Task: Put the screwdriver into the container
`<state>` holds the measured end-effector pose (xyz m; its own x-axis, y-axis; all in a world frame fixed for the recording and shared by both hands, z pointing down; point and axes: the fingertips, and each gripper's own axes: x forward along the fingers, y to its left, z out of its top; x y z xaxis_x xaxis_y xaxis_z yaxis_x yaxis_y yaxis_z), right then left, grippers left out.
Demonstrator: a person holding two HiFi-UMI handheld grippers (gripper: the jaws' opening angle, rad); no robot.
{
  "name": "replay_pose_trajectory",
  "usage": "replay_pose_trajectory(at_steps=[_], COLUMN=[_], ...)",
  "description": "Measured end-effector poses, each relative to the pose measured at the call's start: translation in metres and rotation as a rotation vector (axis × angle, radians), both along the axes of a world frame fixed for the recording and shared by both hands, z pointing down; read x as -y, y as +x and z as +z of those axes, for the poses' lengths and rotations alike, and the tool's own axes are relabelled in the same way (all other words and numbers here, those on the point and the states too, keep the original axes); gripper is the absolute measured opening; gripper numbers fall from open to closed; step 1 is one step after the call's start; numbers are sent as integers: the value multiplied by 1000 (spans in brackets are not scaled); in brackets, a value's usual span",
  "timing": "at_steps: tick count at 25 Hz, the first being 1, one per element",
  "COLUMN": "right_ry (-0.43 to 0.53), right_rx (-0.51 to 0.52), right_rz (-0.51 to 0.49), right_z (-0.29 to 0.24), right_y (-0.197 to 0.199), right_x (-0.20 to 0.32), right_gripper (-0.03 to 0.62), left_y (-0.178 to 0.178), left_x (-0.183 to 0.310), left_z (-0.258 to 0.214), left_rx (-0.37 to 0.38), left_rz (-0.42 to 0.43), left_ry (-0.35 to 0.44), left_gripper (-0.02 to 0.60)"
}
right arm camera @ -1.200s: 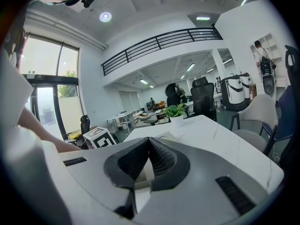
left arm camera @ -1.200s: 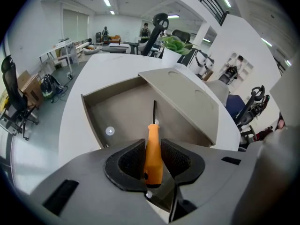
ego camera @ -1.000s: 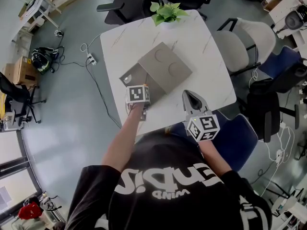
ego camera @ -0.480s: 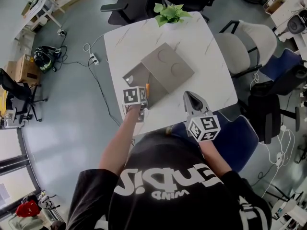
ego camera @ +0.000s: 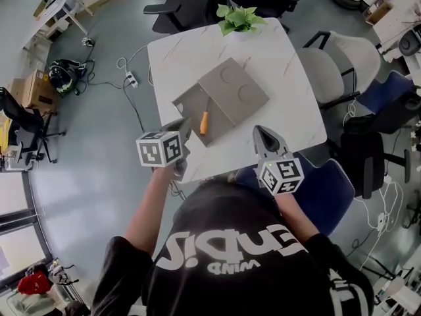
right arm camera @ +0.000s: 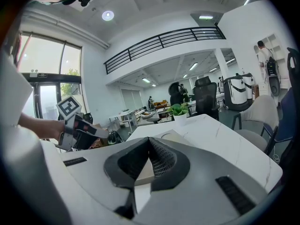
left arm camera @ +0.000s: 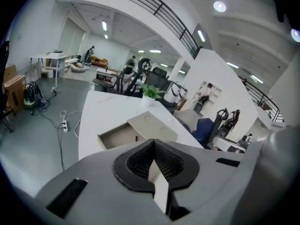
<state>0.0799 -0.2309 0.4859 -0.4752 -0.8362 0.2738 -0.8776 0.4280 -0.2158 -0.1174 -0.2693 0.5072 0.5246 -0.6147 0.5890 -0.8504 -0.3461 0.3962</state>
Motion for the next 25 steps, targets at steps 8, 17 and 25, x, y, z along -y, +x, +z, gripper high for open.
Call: replay_pose_trajectory(at_steps=[8,17,25], right_ry=[15,42,78], right_rx=[-23,-38,-72], right_rz=[-47,-71,-85], right_z=[-8,-10,-16], right_y=[-14,-28,-35], right_x=[-18,-32,-39], right_gripper=[12,12,12], left_y=[-10,-44,-43], left_x=[-39,-76,-78], left_z=[-62,-60,-61], left_rx=[-57,-4,9], left_rz=[18,-110,-102], left_ry=[358,504,506], left_gripper=[14,14,14])
